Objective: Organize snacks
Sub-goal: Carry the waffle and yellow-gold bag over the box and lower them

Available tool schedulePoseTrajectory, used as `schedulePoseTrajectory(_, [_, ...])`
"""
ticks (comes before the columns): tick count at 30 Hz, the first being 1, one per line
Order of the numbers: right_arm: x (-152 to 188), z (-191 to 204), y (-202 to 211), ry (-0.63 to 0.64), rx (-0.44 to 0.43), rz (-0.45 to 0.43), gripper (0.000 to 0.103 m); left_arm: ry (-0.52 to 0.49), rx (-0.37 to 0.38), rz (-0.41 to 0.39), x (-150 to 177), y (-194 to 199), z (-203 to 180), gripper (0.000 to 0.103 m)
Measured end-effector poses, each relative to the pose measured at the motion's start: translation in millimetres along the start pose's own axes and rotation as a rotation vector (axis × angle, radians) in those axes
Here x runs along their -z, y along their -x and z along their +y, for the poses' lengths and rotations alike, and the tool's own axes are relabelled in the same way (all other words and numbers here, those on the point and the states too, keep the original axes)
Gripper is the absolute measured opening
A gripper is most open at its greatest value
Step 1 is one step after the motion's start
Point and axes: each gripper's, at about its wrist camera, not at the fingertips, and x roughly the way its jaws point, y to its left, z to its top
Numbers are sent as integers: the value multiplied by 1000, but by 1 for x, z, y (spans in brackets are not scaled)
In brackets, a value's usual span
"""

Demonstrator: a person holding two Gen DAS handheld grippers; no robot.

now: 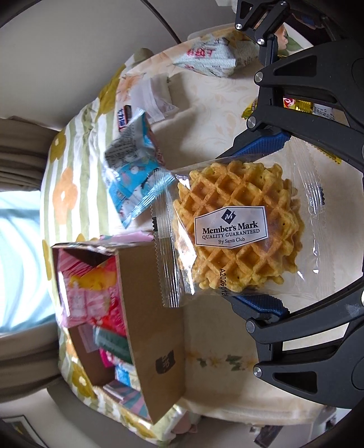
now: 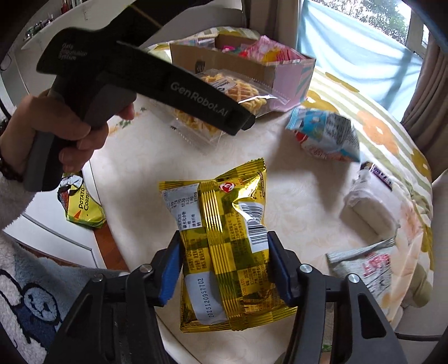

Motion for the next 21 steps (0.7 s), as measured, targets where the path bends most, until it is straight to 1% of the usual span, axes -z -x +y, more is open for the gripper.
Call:
schedulePoseTrajectory(5, [-21, -1, 31, -26, 25, -53, 53, 46, -27, -59, -11, 44, 12, 77])
schedulePoseTrajectory(10, [-51, 3, 53, -46, 41, -102, 53, 102, -51, -110, -22, 84, 39, 77])
schedulePoseTrajectory(14, [-81, 4, 60, -59, 65, -127, 53, 129, -78, -137, -33, 101, 69, 77])
schedulePoseTrajectory(17, [-107, 2, 61, -93, 75, -146, 53, 146, -90, -153, -44, 111, 97, 77])
schedulePoseTrajectory(21, [-147, 0, 55, -139, 91, -166, 53, 163, -101, -151, -60, 114, 140, 77])
